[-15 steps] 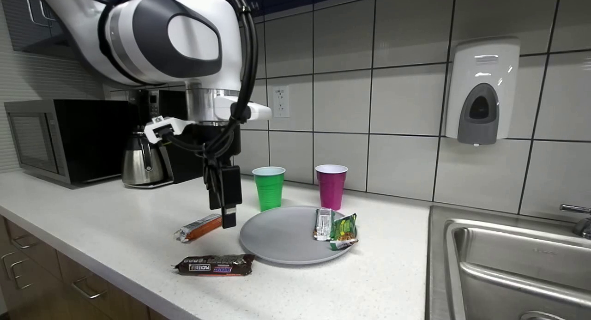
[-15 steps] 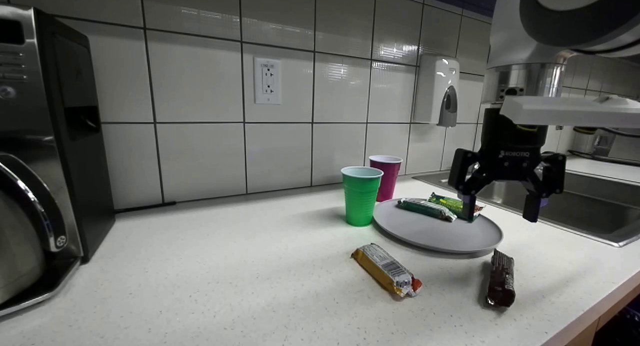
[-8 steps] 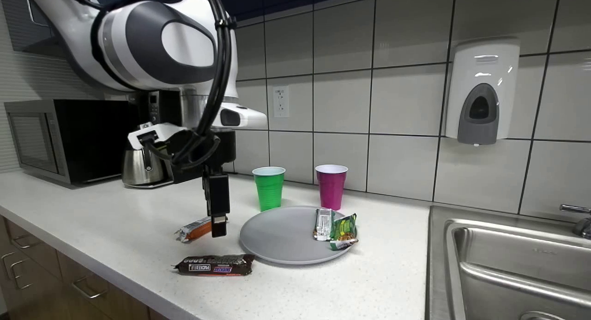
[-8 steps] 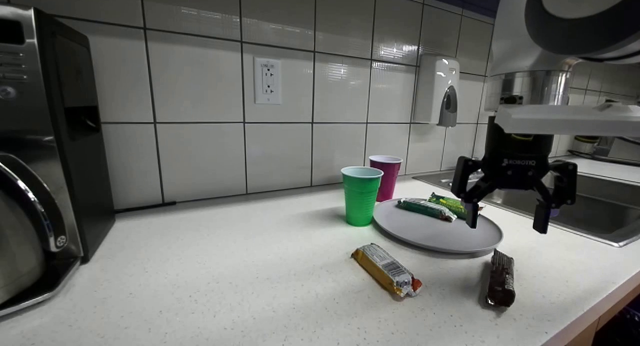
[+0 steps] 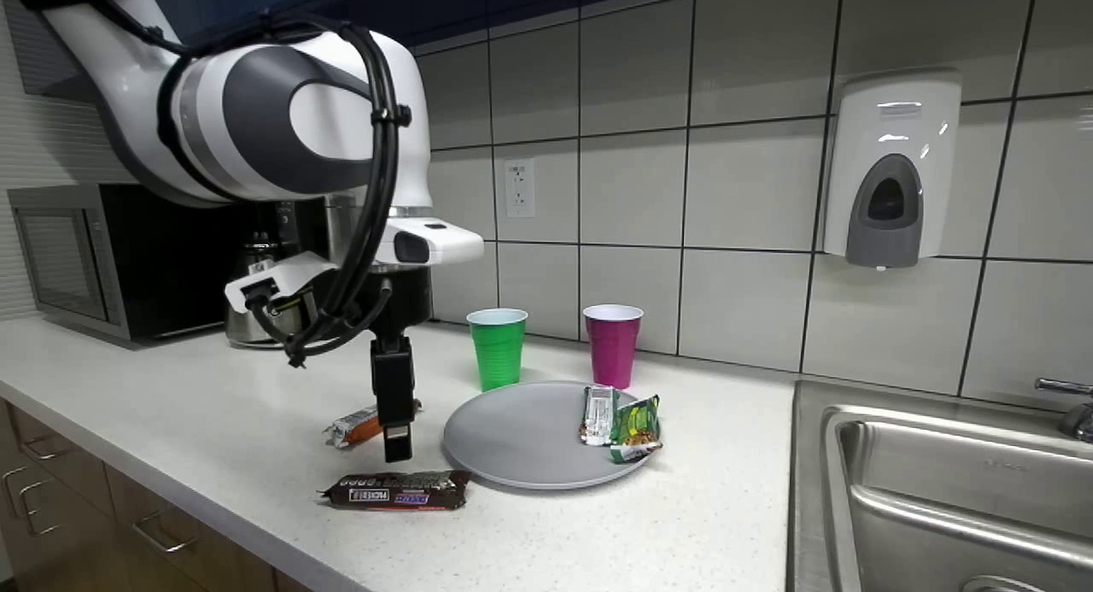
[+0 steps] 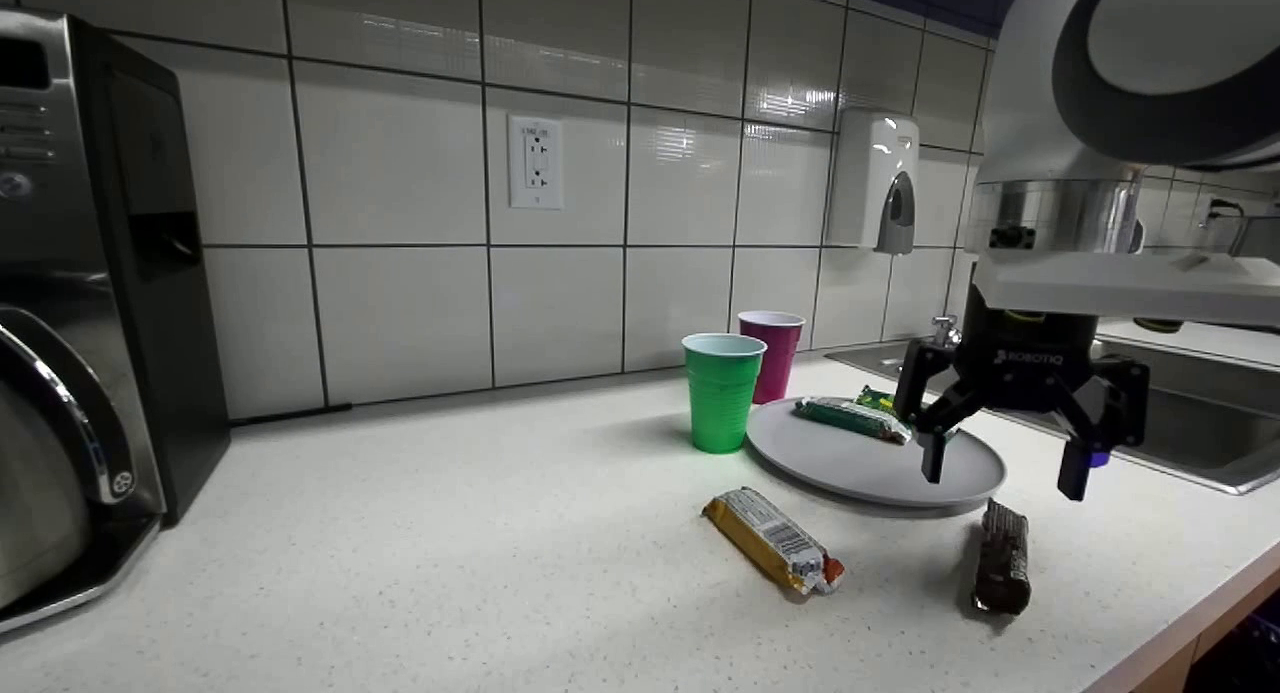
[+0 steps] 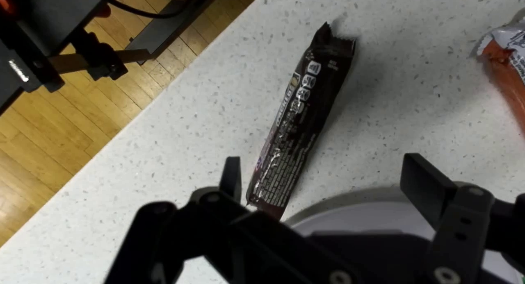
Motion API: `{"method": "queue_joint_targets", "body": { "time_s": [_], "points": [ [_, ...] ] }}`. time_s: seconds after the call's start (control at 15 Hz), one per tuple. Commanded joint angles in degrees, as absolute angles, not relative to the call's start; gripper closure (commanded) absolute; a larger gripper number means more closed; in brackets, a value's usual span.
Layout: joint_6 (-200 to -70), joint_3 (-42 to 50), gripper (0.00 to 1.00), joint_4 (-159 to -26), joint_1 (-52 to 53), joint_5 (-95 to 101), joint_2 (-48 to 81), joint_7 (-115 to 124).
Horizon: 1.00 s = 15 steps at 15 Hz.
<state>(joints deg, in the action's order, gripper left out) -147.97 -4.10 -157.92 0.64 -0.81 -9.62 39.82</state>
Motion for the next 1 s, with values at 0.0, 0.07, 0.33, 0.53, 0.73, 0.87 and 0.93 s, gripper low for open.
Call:
{"method": "queue_joint_targets", "body": {
  "time_s": [0.0, 0.07, 0.33, 0.53, 0.73, 0.87, 0.93],
  "points": [
    [-151.42, -5.73, 0.00, -158.76, 0.03, 0.39, -7.83, 43.05],
    [-152.09, -5.78, 0.00, -158.77, 0.07, 0.60, -7.08, 43.44],
    [-153.59, -5.49, 0.00, -158.52, 0.37, 1.19, -4.81, 44.51],
    [-154.20, -5.25, 0.00, -158.53, 0.63, 2.13, -3.57, 45.48],
    [-154.02, -5.09, 0.00, -158.60, 1.06, 2.10, -3.37, 45.30],
    [-153.93, -5.12, 0.00, -158.77, 1.28, 2.16, -3.43, 45.24],
    [-154.06, -5.15, 0.25, -158.81, 1.38, 2.27, -3.44, 45.34]
  ]
}}
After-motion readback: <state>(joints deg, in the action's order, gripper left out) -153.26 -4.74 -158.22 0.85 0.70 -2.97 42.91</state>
